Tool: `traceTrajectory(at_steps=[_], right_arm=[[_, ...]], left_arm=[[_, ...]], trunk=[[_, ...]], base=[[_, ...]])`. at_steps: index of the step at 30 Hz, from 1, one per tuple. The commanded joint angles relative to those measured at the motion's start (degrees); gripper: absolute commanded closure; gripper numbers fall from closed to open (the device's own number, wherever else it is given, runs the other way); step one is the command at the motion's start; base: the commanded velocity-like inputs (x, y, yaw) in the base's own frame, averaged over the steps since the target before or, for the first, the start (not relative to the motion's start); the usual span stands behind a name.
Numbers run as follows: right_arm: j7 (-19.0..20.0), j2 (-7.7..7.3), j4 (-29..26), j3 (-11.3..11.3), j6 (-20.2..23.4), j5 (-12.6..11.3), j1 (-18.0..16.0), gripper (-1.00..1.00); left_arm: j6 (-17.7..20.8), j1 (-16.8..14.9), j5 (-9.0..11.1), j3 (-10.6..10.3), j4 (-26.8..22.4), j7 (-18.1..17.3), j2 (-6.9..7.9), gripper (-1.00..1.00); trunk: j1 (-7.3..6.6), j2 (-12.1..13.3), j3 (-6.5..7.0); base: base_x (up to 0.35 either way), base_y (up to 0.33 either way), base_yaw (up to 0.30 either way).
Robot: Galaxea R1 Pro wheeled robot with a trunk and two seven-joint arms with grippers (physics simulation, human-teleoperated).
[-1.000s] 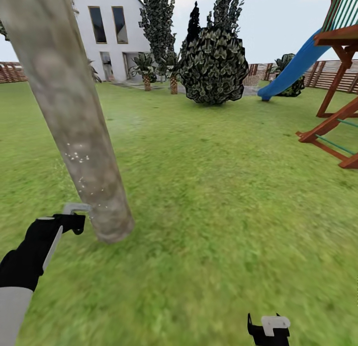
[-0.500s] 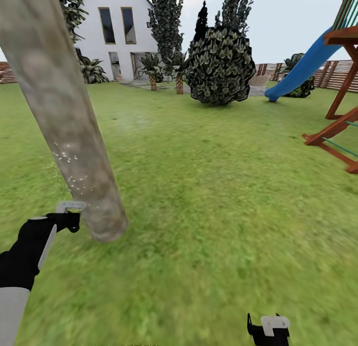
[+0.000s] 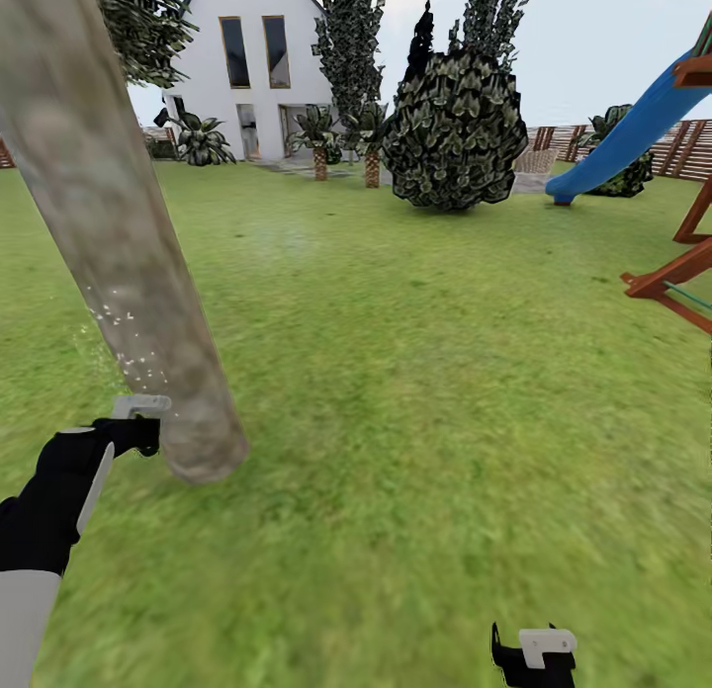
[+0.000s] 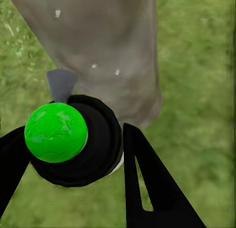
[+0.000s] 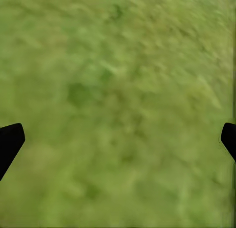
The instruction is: In the garden, pick up the pesticide atomizer on the floor and spray pesticide onto both trees until each tree trunk is fully covered.
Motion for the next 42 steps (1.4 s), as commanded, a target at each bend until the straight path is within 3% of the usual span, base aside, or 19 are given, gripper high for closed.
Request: traceTrajectory(at_steps=[1, 3, 11, 25, 29, 32, 33, 37, 42], right_arm=[[0.0, 0.0, 0.04, 0.03, 0.0, 0.0, 0.0, -1.0], [0.0, 0.0, 0.06, 0.06, 0.0, 0.0, 0.0, -1.0], [0.0, 0.0, 0.05, 0.06, 0.0, 0.05, 0.0, -1.0], [0.09, 0.0, 0.07, 0.06, 0.0, 0.09, 0.0, -1.0], [0.09, 0.0, 0.07, 0.06, 0.0, 0.09, 0.0, -1.0], [0.09, 0.0, 0.07, 0.06, 0.0, 0.09, 0.0, -1.0], [0.09, 0.0, 0.07, 0.06, 0.0, 0.09, 0.0, -1.0], [0.09, 0.0, 0.07, 0.06, 0.0, 0.09, 0.0, -1.0], [0.09, 0.0, -0.01, 0.05, 0.0, 0.09, 0.0, -1.0]], left_arm=[[0.09, 0.01, -0.02, 0.04, -1.41, 0.11, 0.04, 1.0], [0.27, 0.01, -0.07, 0.12, -3.94, 0.14, 0.08, 1.0], [0.15, 0.01, 0.1, 0.33, -4.41, 0.21, 0.09, 1.0], [0.11, 0.07, -0.04, 0.04, -4.21, 0.22, 0.05, 1.0], [-0.95, 1.9, 0.22, 0.55, 3.32, 0.22, 0.12, 1.0], [-6.74, 2.13, 0.0, 5.37, 9.78, 0.09, 0.42, 1.0], [-7.78, 2.17, -0.07, 6.04, 11.33, 0.08, 0.44, 1.0], [-11.06, 2.2, -0.09, 6.32, 16.05, 0.12, 0.01, 1.0], [-12.15, 2.29, -0.15, 6.58, 17.47, 0.08, -0.07, 1.0]], trunk=[[0.0, 0.0, 0.0], [0.0, 0.0, 0.0], [0.0, 0.0, 0.0], [0.0, 0.0, 0.0], [0.0, 0.0, 0.0], [0.0, 0.0, 0.0], [0.0, 0.0, 0.0], [0.0, 0.0, 0.0], [0.0, 0.0, 0.0]], base=[[0.015, -0.113, 0.0], [0.003, -0.025, 0.066], [0.0, -0.014, 0.224], [0.0, -0.264, 0.016], [0.0, -0.271, 0.248], [0.108, -0.23, 0.23], [0.271, -0.093, 0.058], [0.32, -0.022, 0.014], [0.227, 0.0, 0.0]])
